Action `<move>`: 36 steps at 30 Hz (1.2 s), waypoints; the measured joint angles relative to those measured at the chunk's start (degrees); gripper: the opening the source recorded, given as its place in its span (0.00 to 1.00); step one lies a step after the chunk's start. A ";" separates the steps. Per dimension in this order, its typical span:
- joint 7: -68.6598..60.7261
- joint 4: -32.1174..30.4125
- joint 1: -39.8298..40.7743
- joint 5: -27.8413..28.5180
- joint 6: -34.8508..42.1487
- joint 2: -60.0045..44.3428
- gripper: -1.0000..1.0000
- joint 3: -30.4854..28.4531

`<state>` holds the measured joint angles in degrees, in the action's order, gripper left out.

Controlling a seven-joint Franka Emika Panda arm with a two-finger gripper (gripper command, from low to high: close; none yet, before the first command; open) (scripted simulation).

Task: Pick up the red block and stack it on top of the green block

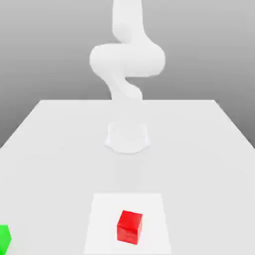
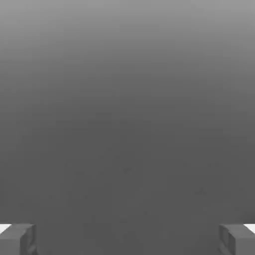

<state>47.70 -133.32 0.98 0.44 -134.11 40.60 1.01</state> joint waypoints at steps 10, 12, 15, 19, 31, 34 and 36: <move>7.78 -6.20 3.03 2.13 -9.37 -21.17 0.50 3.10; 9.31 -7.42 3.38 2.53 -11.22 -25.33 0.50 3.43; 11.45 -9.25 3.68 2.95 -13.99 -31.56 0.50 3.71; 13.84 -11.70 3.77 2.84 -17.70 -39.82 0.50 3.81; 17.22 -12.73 2.33 3.69 -31.00 -59.69 0.00 2.27; 17.30 -12.73 2.34 3.77 -31.06 -59.69 0.00 2.29; 17.30 -12.74 2.39 3.77 -31.01 -59.66 0.00 2.33</move>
<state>65.01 -146.06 3.37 4.21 -165.11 -19.06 3.34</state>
